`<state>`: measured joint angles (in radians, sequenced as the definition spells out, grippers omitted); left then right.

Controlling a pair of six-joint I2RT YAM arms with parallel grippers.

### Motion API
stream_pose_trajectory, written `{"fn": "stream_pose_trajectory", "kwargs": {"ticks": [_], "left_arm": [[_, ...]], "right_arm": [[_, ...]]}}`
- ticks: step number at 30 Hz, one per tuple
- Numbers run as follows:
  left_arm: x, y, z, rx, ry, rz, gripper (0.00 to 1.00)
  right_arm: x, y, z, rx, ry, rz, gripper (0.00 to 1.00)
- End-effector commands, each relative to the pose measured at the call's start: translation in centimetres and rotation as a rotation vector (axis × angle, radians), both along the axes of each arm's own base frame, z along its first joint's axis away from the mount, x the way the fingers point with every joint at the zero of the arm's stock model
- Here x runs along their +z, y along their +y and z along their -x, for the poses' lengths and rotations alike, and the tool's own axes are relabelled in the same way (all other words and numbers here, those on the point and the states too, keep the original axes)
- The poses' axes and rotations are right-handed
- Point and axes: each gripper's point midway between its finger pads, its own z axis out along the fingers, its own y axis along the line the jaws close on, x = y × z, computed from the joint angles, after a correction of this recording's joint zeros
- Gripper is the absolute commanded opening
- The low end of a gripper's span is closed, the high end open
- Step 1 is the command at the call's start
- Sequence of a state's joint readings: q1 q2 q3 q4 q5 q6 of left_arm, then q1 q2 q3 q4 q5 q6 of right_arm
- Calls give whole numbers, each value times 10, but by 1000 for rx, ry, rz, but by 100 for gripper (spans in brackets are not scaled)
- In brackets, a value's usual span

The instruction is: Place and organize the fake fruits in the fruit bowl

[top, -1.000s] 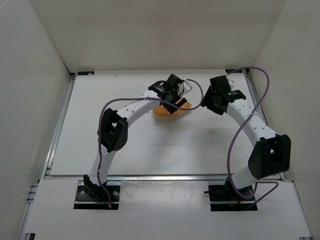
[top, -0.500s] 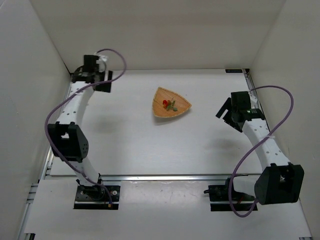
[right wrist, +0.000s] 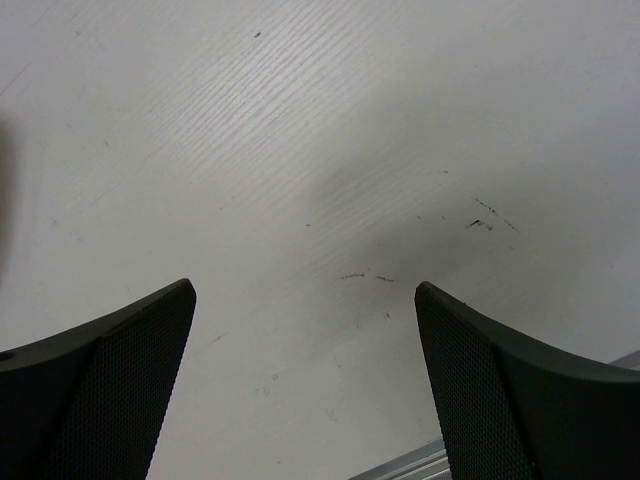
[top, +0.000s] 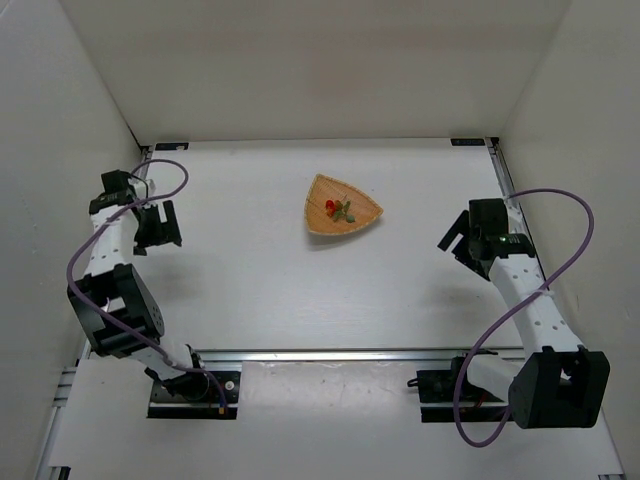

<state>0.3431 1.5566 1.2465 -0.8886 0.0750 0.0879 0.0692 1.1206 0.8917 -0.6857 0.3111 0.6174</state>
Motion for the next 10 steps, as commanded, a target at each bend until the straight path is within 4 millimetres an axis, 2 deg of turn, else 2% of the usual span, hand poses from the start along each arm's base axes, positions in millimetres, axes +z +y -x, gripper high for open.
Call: {"fn": "stream_pose_trajectory", "kwargs": {"ticks": [1, 10], "left_arm": [[27, -10, -4, -4, -121, 59, 100], [38, -25, -4, -51, -177, 124, 100]], "right_arm": [[7, -1, 0, 4, -26, 2, 94], [0, -1, 9, -3, -10, -2, 95]]}}
